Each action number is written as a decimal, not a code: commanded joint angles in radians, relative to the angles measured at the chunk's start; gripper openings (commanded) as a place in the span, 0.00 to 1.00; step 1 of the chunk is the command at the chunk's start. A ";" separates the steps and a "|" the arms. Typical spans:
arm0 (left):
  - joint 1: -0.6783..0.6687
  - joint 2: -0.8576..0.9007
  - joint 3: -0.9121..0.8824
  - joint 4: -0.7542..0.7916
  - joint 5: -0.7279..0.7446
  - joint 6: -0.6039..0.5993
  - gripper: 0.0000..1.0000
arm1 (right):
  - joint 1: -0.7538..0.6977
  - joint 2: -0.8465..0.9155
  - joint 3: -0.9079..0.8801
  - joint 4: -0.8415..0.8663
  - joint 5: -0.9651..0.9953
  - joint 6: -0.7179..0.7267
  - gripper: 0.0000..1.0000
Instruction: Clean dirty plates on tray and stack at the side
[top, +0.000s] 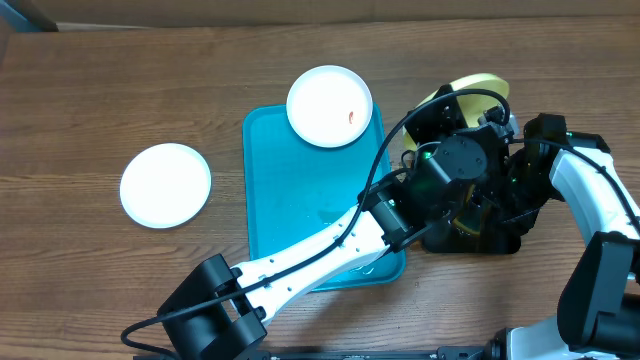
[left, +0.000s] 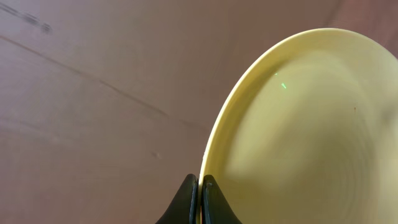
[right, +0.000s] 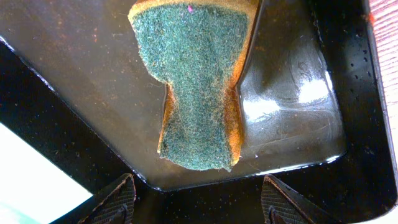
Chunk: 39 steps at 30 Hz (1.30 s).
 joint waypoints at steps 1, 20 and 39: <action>0.000 0.006 0.020 -0.061 -0.055 -0.153 0.04 | -0.002 -0.007 -0.003 0.000 0.007 -0.008 0.67; 0.351 -0.351 0.020 -0.928 0.286 -1.258 0.04 | -0.002 -0.007 -0.003 -0.010 0.008 -0.027 0.67; 1.456 -0.408 -0.273 -1.157 0.634 -1.323 0.04 | -0.002 -0.007 -0.003 -0.012 0.010 -0.030 0.67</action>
